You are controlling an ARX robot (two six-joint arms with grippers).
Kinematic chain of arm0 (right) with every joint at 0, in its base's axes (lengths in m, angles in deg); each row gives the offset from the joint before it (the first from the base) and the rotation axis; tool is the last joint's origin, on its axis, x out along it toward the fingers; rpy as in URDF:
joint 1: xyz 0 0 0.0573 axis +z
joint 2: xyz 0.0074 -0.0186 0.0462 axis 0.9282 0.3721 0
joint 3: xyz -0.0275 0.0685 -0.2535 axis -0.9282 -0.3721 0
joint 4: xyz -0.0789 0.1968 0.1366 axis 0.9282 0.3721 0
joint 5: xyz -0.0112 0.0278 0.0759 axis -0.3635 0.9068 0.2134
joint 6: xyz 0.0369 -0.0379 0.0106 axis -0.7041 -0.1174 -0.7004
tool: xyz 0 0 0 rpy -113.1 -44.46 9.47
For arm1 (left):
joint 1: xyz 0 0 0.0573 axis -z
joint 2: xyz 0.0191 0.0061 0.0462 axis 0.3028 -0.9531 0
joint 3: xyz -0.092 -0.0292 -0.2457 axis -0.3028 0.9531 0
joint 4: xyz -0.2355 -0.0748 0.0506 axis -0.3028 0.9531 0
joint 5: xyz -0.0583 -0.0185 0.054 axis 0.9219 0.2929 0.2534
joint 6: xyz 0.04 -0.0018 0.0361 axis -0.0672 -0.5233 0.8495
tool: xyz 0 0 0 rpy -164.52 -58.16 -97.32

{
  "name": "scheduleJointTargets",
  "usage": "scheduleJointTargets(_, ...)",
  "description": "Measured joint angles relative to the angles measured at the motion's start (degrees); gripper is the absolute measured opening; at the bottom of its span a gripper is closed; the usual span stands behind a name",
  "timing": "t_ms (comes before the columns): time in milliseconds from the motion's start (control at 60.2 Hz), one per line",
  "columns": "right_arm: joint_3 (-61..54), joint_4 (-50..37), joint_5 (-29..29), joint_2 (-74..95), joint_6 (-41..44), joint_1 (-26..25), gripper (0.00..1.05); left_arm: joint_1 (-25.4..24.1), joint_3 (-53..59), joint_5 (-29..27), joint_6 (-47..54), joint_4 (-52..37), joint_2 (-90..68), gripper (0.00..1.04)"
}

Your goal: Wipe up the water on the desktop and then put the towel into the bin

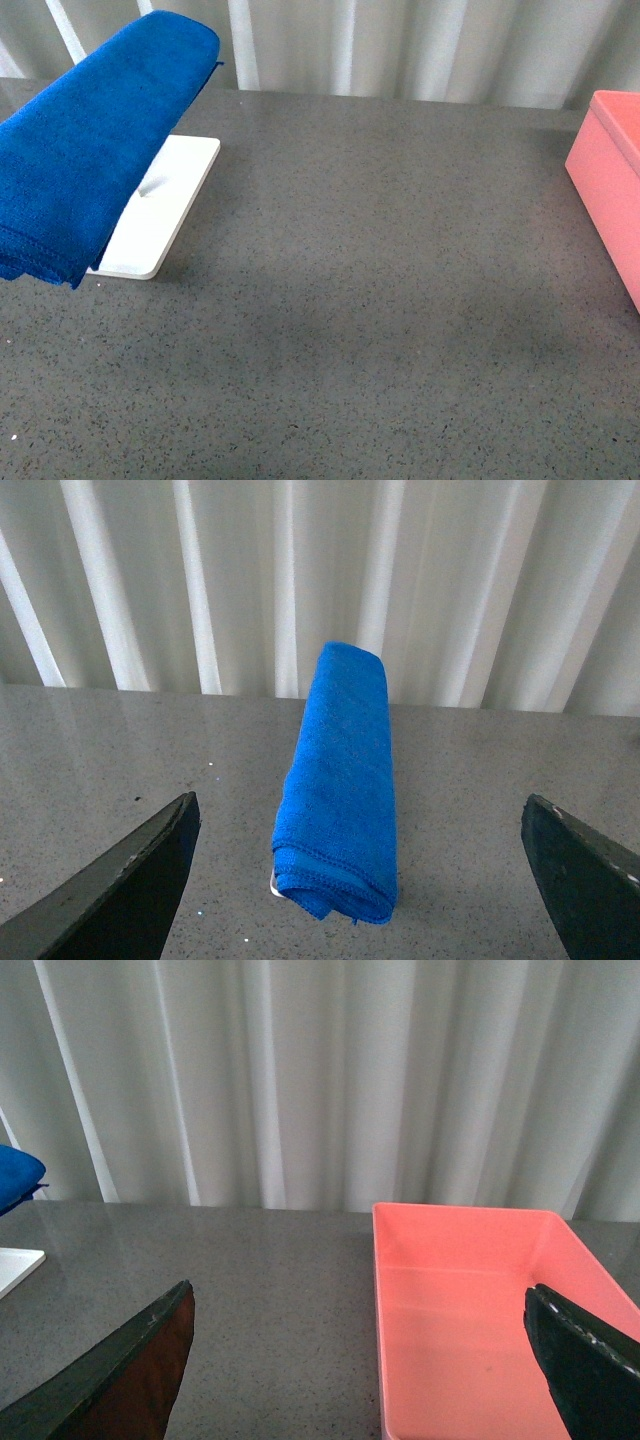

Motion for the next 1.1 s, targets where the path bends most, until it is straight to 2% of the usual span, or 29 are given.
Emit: scheduleJointTargets(1095, 0.0, 0.0, 0.0, 0.0, 0.0, 0.0, 0.98, 0.0, 0.0, -0.02, 0.0, 0.0, 0.0, 0.98)
